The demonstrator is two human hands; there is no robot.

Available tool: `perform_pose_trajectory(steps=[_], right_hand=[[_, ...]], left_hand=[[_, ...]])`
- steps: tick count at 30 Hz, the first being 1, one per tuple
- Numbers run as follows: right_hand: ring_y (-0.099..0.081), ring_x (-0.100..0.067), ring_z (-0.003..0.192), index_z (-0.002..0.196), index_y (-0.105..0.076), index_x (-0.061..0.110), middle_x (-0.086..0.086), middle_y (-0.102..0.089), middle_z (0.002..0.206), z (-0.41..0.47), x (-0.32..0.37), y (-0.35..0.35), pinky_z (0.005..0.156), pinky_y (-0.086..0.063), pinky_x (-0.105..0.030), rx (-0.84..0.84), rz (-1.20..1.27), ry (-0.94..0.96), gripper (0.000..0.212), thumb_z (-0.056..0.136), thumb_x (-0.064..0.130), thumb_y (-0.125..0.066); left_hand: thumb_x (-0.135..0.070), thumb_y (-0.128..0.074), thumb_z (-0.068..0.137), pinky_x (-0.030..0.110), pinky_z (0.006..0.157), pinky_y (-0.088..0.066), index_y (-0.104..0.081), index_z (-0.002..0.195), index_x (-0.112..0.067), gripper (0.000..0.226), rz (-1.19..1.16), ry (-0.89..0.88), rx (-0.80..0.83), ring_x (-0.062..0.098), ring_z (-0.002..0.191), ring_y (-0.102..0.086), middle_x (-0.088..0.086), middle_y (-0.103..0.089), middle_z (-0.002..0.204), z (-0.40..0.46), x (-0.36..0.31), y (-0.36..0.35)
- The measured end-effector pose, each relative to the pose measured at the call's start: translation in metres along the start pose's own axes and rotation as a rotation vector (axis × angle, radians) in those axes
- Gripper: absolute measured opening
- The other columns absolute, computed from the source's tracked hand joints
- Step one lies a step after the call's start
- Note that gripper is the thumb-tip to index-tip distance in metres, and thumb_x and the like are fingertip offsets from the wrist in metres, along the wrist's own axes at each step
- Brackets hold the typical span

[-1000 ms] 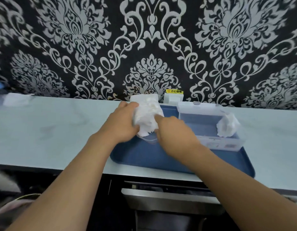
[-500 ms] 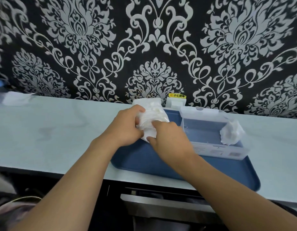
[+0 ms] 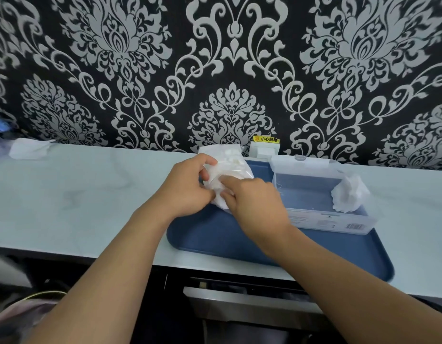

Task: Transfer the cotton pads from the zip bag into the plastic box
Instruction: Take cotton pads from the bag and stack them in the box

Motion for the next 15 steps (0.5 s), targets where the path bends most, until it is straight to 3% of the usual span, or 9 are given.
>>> perform_pose_trajectory(steps=[4, 7, 11, 15], right_hand=[[-0.064, -0.034, 0.094, 0.128, -0.051, 0.032, -0.002, -0.069, 0.105, -0.001, -0.0015, -0.0002, 0.072, -0.048, -0.038, 0.016, 0.048, -0.016, 0.035, 0.095, 0.039, -0.057], [-0.064, -0.034, 0.095, 0.132, -0.046, 0.031, -0.003, -0.067, 0.111, -0.0006, -0.0001, -0.0025, 0.07, -0.046, -0.039, 0.02, 0.013, -0.008, 0.037, 0.096, 0.036, -0.055], [-0.062, -0.032, 0.088, 0.109, -0.058, 0.024, -0.001, -0.06, 0.109, 0.0016, -0.0012, -0.0005, 0.069, -0.049, -0.037, -0.008, 0.052, -0.033, 0.022, 0.09, 0.034, -0.062], [-0.057, -0.027, 0.078, 0.087, -0.048, 0.026, 0.005, -0.05, 0.101, -0.0024, -0.0012, 0.0018, 0.06, -0.041, -0.033, 0.004, 0.144, -0.039, 0.024, 0.077, 0.027, -0.07]], left_hand=[[-0.002, -0.066, 0.078, 0.026, 0.061, -0.053, -0.058, 0.125, -0.028, 0.055, -0.024, 0.019, 0.02, 0.027, 0.079, -0.071, -0.001, -0.059, 0.104, -0.001, 0.0009, -0.0016], [0.0, -0.065, 0.078, 0.024, 0.06, -0.052, -0.058, 0.126, -0.027, 0.055, -0.019, 0.025, 0.017, 0.027, 0.08, -0.072, 0.0, -0.059, 0.104, -0.0014, 0.0008, -0.0011], [-0.001, -0.065, 0.08, 0.03, 0.066, -0.057, -0.059, 0.125, -0.025, 0.052, -0.028, 0.031, -0.011, 0.028, 0.08, -0.071, 0.0, -0.059, 0.103, -0.002, 0.0017, 0.0011], [-0.003, -0.061, 0.083, 0.039, 0.079, -0.059, -0.061, 0.123, -0.024, 0.045, -0.063, 0.054, -0.052, 0.026, 0.083, -0.068, -0.004, -0.061, 0.095, -0.0009, 0.004, 0.0042]])
Point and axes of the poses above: each hand's wrist, its own z-axis towards the middle knuckle, its own y-axis out of the back of the hand, x = y × z, the point moved 8 cm from there along z, towards the middle knuckle
